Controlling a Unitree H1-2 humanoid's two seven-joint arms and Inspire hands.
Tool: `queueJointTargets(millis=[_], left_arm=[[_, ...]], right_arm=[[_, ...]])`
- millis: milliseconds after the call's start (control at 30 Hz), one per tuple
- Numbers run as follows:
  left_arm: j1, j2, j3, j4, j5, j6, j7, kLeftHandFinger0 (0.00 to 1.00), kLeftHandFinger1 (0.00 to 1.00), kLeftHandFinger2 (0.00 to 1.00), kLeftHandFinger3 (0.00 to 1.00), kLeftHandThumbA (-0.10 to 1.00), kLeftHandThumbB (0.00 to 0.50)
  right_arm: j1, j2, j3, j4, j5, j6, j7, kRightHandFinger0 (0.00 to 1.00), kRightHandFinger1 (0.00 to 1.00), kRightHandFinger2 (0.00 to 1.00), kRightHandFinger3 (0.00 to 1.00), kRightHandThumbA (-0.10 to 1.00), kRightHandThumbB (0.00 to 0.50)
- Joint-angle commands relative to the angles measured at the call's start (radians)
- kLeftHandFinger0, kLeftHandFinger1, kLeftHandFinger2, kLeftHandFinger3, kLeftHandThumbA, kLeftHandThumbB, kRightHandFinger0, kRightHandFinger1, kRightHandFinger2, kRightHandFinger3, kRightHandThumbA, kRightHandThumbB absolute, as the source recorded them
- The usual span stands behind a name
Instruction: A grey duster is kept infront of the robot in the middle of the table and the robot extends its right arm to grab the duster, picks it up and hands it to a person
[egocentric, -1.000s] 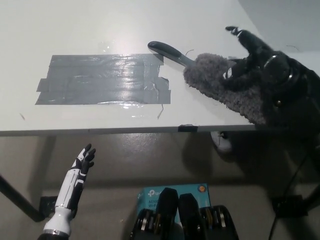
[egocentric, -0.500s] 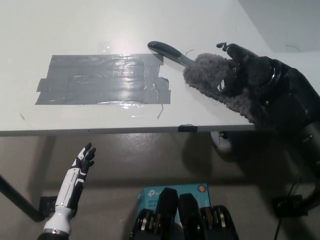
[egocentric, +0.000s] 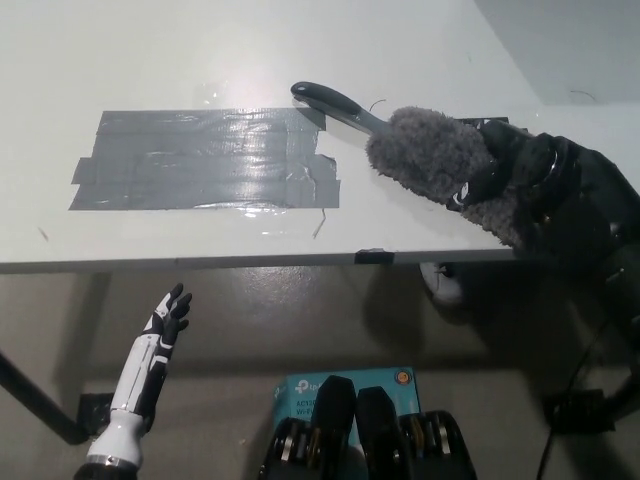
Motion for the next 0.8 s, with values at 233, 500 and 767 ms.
queueJointTargets(millis=[233, 500, 767], left_arm=[[-0.036, 0.017, -0.002, -0.021, 0.008, -0.037, -0.002, 1.0, 1.0, 1.0, 1.0, 1.0, 0.299], [-0.047, 0.015, -0.003, -0.023, 0.007, -0.034, -0.003, 1.0, 1.0, 1.0, 1.0, 1.0, 0.299], [-0.053, 0.017, 0.001, -0.008, 0.003, -0.054, 0.0, 1.0, 1.0, 1.0, 1.0, 1.0, 0.281]], right_arm=[[-0.029, 0.022, 0.017, 0.007, -0.007, -0.037, 0.044, 1.0, 1.0, 1.0, 1.0, 1.0, 0.5], [0.005, 0.046, -0.051, 0.02, 0.044, -0.115, -0.048, 0.81, 0.97, 0.9, 0.69, -0.08, 0.317], [0.016, 0.047, -0.126, 0.047, 0.067, -0.259, -0.166, 0.37, 0.59, 0.71, 1.0, -0.1, 0.16]])
